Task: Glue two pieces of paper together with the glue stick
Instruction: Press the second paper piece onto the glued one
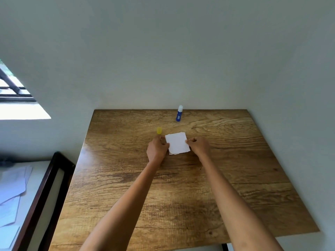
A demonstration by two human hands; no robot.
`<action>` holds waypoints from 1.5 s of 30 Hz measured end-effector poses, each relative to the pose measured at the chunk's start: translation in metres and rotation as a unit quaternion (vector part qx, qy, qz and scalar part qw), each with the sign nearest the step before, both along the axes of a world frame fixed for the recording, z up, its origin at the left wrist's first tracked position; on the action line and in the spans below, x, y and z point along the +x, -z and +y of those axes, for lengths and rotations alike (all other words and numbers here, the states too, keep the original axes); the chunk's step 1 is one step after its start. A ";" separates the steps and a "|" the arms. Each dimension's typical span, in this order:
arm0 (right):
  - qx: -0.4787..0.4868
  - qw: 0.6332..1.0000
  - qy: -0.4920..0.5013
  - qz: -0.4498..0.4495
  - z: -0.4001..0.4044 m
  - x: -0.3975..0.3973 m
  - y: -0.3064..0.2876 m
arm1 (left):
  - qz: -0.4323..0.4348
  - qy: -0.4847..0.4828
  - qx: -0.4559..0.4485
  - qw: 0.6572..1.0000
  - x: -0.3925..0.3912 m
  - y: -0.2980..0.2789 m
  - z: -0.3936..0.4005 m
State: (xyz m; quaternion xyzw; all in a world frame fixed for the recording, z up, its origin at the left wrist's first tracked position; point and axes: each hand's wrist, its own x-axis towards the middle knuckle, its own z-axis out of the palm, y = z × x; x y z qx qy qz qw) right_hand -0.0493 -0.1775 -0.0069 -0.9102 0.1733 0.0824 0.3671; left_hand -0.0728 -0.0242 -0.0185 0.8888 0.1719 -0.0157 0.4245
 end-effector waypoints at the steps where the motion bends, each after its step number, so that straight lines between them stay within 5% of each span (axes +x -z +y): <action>1: -0.004 1.000 -0.004 0.004 0.000 0.001 0.000 | -0.003 0.002 0.000 1.000 0.000 0.000 0.001; 32: -0.052 0.999 -0.013 -0.004 0.006 -0.001 0.002 | -0.002 0.052 0.018 0.999 0.002 0.003 0.004; 45: -0.081 0.997 -0.014 -0.007 0.010 -0.002 0.002 | 0.007 0.215 0.227 0.950 -0.004 0.010 0.016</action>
